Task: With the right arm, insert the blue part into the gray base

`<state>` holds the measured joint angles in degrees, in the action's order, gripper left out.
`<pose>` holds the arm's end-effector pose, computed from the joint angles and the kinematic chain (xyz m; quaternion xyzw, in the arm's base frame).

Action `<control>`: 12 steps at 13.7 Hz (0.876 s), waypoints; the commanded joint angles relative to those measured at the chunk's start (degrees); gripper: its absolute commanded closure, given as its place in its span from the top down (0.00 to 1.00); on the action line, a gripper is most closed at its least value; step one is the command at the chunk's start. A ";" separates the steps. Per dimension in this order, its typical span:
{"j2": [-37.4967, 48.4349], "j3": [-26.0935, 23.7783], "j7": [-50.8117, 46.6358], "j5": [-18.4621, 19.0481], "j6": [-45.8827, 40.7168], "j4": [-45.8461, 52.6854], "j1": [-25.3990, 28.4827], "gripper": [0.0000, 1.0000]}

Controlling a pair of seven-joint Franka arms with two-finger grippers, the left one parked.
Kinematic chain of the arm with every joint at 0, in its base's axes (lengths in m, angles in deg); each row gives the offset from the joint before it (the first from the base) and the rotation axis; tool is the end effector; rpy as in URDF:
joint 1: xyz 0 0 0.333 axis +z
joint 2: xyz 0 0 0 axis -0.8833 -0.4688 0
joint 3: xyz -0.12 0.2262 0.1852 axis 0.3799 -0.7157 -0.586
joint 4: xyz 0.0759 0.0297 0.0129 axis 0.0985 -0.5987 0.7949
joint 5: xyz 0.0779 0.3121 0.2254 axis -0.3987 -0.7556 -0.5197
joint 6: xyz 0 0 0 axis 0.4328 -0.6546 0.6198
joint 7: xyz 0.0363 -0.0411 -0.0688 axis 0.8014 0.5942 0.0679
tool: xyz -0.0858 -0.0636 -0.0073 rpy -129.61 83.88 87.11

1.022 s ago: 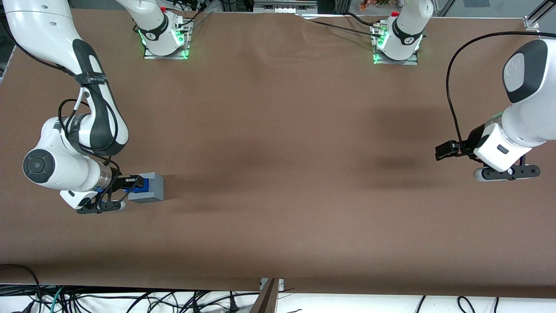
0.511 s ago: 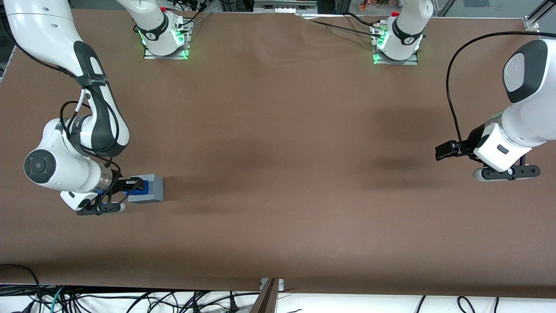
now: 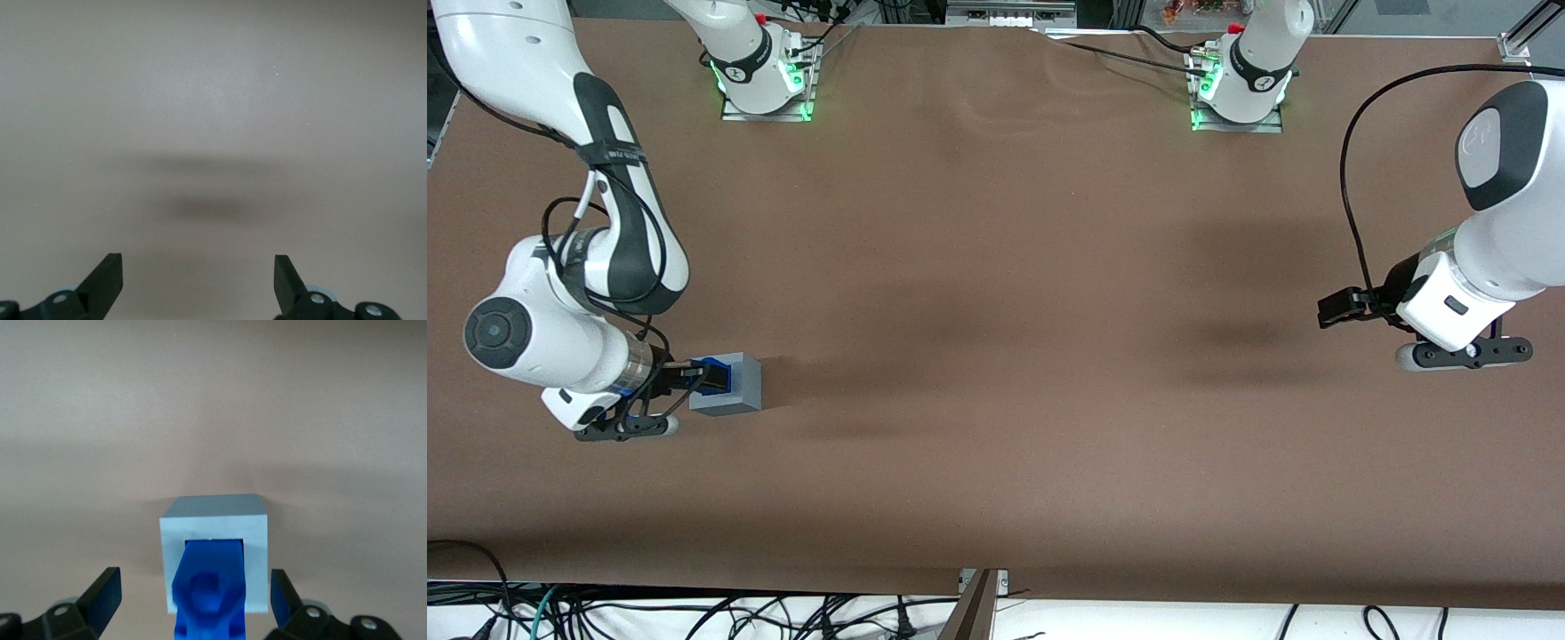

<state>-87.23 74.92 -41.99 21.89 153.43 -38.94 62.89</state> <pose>0.7033 0.0508 0.3364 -0.9987 -0.0457 0.0102 0.0192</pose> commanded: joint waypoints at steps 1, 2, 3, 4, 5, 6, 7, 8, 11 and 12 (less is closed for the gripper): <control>7.15 -0.75 -0.43 -0.33 -5.64 -0.52 -0.23 0.99; 10.05 -0.66 -0.43 -0.33 -9.14 -0.78 -0.32 0.99; 13.21 -0.75 -0.60 -0.42 -13.35 -1.04 -0.32 0.99; 16.20 -0.75 -0.52 -0.51 -16.09 -1.40 -0.32 0.99; 18.75 -0.66 -0.08 -0.51 -17.77 -1.75 -0.32 0.99; 20.96 -0.66 0.01 -0.51 -19.61 -2.19 -0.32 0.99; 23.41 -0.66 -0.08 -0.59 -20.24 -3.76 -0.32 0.99; 25.96 -0.66 -0.08 -0.59 -19.55 -6.56 -0.32 0.99; 28.63 -0.66 -0.08 -1.30 -18.40 -9.31 -0.32 0.99; 28.62 -0.66 0.01 -1.30 -18.66 -9.40 -0.32 0.99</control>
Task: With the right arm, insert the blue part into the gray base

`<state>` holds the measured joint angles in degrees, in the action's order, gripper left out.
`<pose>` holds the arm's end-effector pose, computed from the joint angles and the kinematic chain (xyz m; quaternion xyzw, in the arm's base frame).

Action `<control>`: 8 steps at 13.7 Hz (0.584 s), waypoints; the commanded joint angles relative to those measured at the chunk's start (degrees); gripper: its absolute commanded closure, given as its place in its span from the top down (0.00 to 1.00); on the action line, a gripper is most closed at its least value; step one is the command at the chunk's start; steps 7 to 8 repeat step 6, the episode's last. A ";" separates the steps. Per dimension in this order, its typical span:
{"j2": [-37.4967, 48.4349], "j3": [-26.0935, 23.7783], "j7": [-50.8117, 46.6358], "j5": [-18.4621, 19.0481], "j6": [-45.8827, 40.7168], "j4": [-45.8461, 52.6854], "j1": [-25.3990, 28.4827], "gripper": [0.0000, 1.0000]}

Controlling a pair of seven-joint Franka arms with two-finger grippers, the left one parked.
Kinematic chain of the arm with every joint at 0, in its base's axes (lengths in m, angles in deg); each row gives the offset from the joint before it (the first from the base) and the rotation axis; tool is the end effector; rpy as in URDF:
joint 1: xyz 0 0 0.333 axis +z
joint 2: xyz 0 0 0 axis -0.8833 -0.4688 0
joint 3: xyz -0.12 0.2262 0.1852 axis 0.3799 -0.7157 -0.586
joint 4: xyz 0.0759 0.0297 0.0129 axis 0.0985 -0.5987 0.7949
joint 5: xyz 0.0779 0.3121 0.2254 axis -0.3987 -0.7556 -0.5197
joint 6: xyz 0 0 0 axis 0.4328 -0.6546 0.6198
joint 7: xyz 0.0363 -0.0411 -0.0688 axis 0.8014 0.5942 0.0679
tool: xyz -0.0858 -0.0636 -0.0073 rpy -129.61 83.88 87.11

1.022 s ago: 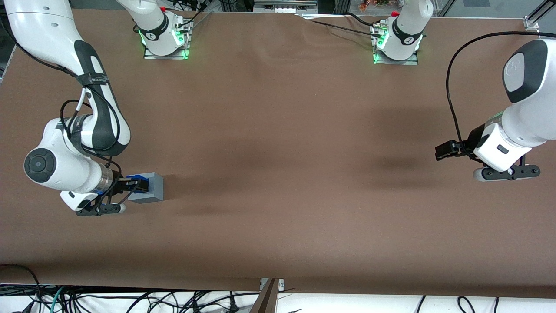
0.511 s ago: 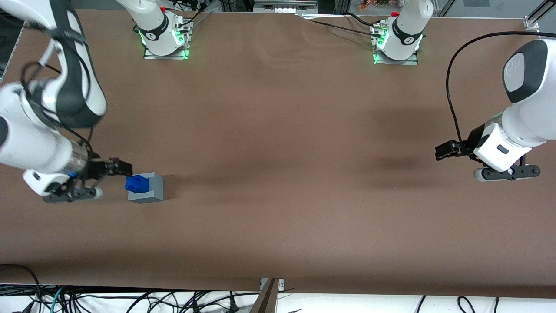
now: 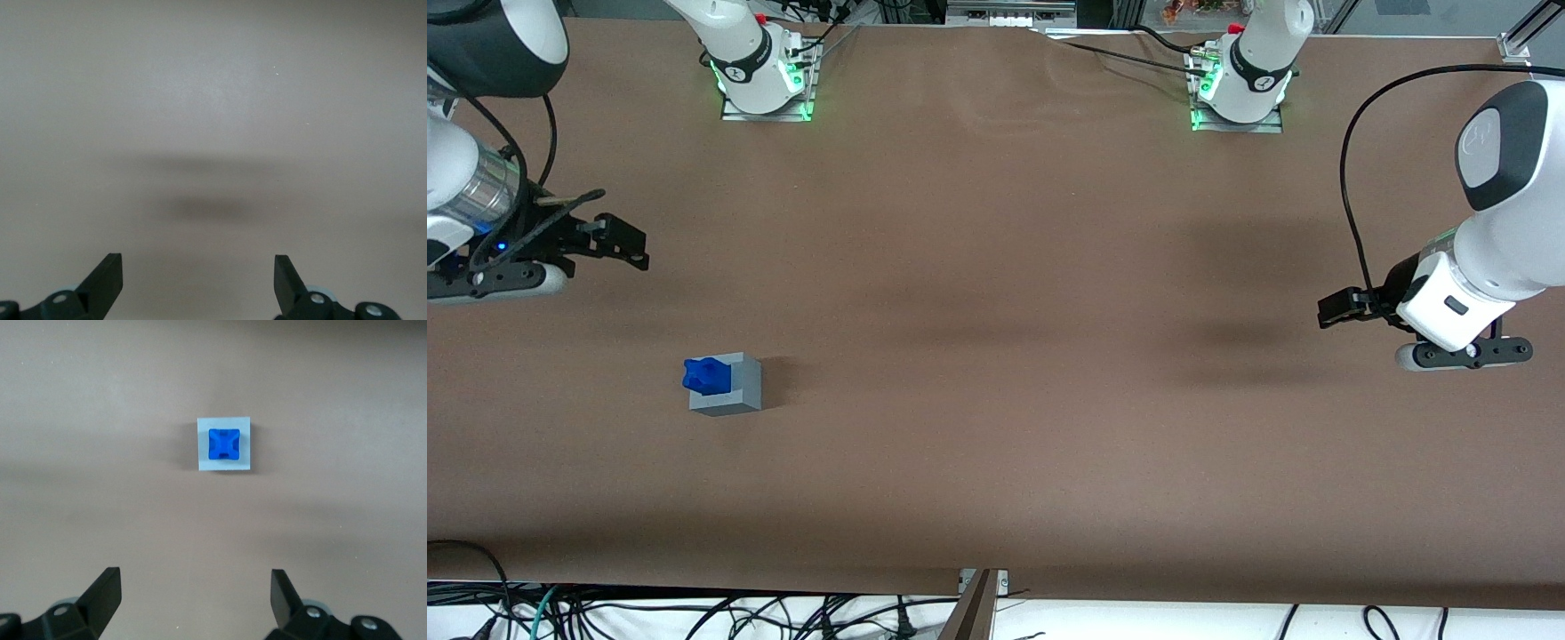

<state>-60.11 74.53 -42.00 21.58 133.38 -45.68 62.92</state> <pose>0.5907 0.0524 0.5606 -0.9985 -0.0544 0.0075 0.0072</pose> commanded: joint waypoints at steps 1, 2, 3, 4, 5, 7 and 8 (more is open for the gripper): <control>1.85 -0.35 0.02 -0.99 0.77 -2.66 -0.35 0.99; 1.68 -0.35 -0.07 -0.99 -0.10 -2.22 -0.35 0.99; 1.16 -0.27 0.19 -0.90 -0.29 -1.00 -0.35 0.99; 0.63 -0.27 0.37 -0.82 -0.46 -0.47 -0.35 0.99; 0.71 -0.35 0.37 -0.81 -0.55 -0.46 -0.35 0.99; 0.80 -0.35 0.37 -0.90 -1.07 -0.46 -0.35 0.99; 0.80 -0.35 0.37 -0.90 -1.07 -0.46 -0.35 0.99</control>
